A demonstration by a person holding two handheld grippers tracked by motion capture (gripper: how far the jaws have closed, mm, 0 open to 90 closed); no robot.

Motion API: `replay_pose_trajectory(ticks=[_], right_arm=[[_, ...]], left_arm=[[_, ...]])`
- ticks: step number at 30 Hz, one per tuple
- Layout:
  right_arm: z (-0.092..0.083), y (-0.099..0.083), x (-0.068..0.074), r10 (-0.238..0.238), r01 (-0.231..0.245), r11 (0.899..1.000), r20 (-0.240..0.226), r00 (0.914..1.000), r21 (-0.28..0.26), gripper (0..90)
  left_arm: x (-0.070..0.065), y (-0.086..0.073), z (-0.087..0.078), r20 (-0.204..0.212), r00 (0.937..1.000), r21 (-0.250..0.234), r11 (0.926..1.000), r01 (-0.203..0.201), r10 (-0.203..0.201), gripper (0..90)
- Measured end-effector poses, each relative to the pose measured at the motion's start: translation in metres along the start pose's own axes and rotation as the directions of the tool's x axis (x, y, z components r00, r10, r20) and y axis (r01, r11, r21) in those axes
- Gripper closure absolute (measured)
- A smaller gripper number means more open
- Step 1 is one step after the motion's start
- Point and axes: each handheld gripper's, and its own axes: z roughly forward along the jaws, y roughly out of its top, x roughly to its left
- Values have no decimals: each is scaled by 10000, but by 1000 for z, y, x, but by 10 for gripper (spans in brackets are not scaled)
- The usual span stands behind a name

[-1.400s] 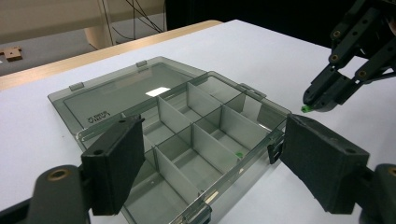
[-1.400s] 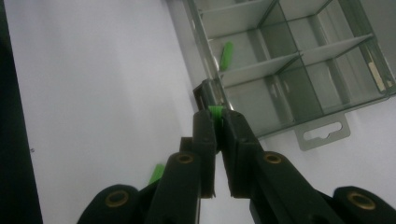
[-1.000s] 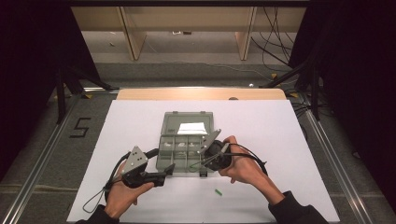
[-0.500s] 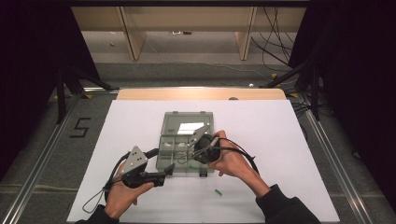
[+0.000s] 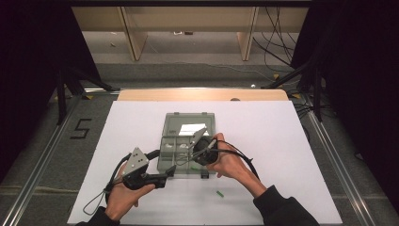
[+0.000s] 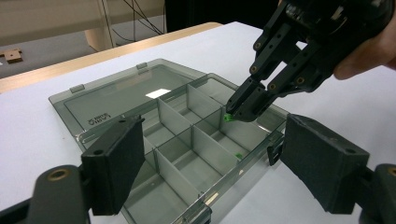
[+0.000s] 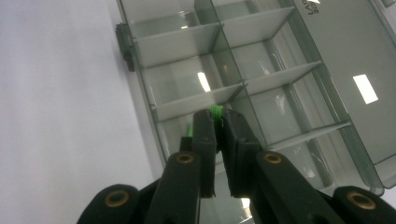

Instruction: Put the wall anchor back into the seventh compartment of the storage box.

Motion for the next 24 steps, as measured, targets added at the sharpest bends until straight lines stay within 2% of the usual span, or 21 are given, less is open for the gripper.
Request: replay_pose_trajectory(ticks=[11, 16, 20, 24], right_arm=[[11, -3, 0, 110, -107, 9998, -181, 9998, 157, 845], [15, -3, 1, 170, -165, 9996, -256, 9995, 216, 840], [14, -2, 3, 203, -200, 9997, -191, 9996, 157, 773], [8, -1, 2, 301, -302, 9994, -53, 9995, -165, 675]], left_arm=[[0, 0, 0, -15, 10000, -10, 10000, 96, -96, 205], [0, 0, -1, -76, 10000, 36, 10000, 3, -3, 205], [0, 0, 0, -45, 9999, 0, 9999, 102, -102, 205], [0, 0, -1, -89, 9999, 42, 9999, 94, -93, 205]])
